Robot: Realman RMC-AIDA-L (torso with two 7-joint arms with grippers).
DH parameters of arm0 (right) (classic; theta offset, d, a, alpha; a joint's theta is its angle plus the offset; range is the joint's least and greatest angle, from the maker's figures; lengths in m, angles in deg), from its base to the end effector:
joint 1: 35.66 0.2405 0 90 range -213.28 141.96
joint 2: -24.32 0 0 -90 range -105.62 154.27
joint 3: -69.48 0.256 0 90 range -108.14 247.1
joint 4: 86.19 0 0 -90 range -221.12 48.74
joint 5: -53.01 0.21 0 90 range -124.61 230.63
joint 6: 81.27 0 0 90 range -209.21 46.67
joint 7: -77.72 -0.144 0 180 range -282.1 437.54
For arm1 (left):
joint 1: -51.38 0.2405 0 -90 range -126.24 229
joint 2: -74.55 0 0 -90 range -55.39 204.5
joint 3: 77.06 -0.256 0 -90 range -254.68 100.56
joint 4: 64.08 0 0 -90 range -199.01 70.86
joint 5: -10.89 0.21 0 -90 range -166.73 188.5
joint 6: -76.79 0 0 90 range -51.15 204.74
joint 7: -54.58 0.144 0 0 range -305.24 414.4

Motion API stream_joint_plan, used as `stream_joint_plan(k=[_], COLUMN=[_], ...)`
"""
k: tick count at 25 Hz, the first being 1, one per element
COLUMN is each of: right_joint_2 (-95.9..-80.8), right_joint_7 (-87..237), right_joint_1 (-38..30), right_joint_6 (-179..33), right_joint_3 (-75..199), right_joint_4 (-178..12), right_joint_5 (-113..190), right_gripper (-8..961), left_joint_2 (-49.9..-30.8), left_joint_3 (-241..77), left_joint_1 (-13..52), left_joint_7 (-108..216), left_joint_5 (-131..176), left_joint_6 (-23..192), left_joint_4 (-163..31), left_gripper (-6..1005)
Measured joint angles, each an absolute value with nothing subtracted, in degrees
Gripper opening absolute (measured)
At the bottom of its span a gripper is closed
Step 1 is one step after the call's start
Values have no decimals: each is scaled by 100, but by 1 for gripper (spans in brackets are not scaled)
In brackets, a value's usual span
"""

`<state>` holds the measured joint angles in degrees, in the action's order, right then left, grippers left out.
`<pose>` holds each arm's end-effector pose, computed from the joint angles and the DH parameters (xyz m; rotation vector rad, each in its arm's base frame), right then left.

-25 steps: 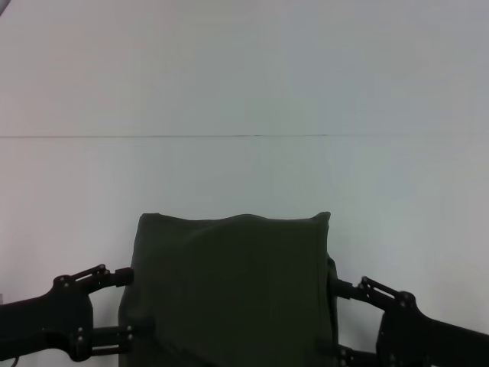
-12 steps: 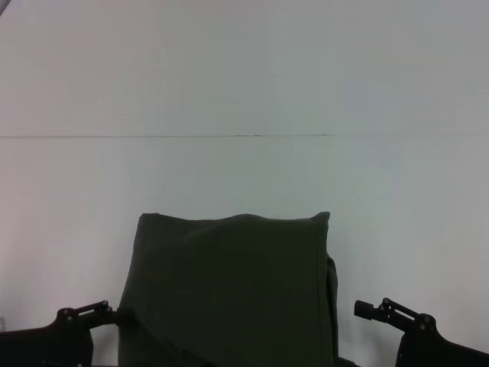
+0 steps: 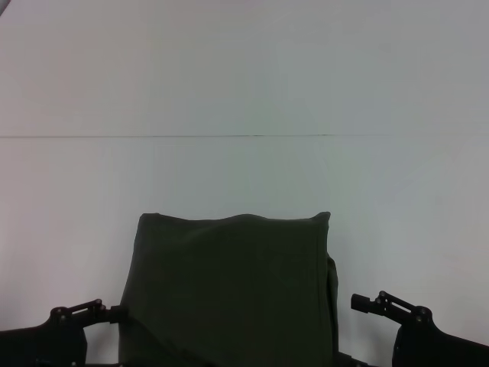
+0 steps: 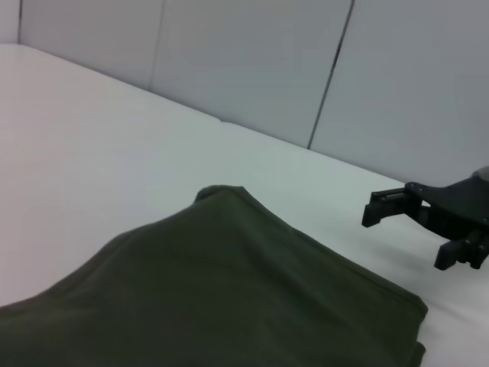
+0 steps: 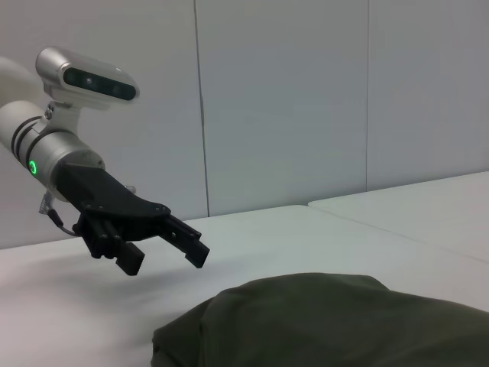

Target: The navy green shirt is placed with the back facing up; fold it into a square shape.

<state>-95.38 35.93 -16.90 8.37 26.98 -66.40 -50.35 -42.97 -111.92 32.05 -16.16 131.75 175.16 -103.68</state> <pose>0.3106 0.2432 -0.0468 -2.5985 0.3347 0.8217 -0.3222 0.2583 0.0181 -2.7563 -0.6421 -0.6193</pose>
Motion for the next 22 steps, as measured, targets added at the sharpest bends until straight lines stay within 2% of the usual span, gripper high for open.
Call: stream_joint_plan(k=[22], right_joint_2=[-9538], right_joint_7=[3554], right_joint_1=[-1598], right_joint_6=[827], right_joint_3=[2691], right_joint_4=[-6642], right_joint_5=[-5035], right_gripper=[900], left_joint_2=[-4335], left_joint_3=[-11090], left_joint_1=[3198], left_joint_7=[-1584], left_joint_5=[13160], left_joint_6=[17534], left_joint_4=[-10376], left_gripper=[920])
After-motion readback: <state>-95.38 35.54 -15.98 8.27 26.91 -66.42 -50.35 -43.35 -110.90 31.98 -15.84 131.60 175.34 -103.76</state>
